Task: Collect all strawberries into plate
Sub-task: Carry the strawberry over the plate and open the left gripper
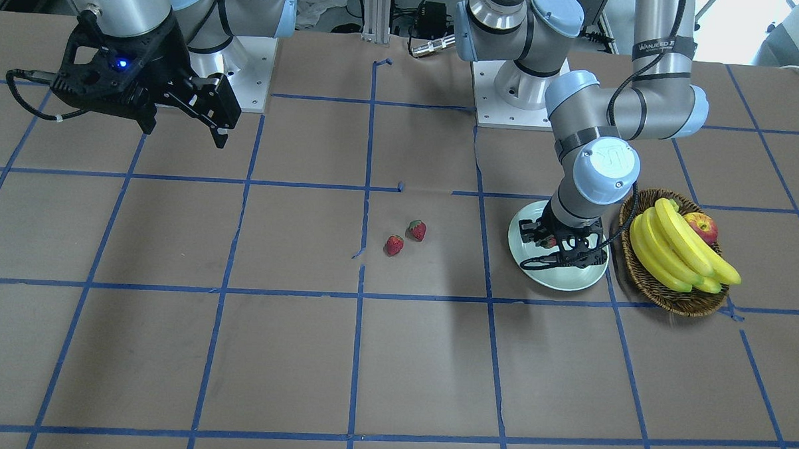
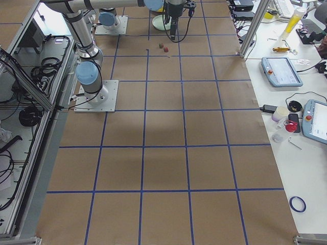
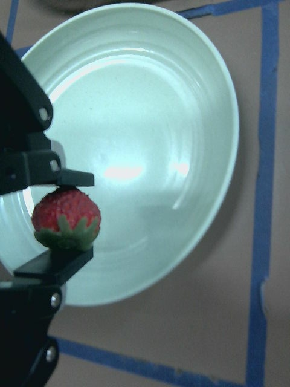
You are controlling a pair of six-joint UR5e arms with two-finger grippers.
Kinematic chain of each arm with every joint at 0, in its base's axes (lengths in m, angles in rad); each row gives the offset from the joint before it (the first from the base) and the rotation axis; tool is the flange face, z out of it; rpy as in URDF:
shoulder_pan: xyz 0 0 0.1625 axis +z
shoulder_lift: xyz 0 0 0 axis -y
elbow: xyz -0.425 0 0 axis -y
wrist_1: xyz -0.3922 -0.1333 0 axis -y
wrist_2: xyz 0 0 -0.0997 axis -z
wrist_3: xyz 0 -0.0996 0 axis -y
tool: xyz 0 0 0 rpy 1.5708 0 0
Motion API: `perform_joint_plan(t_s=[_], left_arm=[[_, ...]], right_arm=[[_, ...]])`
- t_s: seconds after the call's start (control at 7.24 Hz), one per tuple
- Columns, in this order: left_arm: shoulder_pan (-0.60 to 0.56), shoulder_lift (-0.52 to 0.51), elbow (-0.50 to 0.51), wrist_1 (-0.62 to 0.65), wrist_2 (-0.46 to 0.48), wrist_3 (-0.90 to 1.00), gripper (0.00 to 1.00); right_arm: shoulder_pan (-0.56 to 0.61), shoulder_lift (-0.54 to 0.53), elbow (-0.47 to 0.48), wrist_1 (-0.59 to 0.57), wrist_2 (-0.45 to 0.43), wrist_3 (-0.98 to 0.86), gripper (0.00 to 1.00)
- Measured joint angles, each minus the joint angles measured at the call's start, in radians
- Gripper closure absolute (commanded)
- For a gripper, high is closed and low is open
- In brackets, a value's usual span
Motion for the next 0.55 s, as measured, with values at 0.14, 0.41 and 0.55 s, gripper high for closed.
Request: perform_joint_plan(t_s=[0.14,0.41,0.55], left_arm=[[0.016,0.004,-0.015,0.004,-0.003,0.008,0.01],[-0.040,0.030,-0.003,0.006,-0.045,-0.072,0.01],[-0.132,0.034,0.028,0.007,-0.073,-0.181,0.01]], right_arm=[[0.000,0.000,0.000,0.000,0.000,0.000,0.00],[0.000,0.000,0.000,0.000,0.000,0.001,0.00],[0.000,0.000,0.000,0.000,0.000,0.001,0.00]])
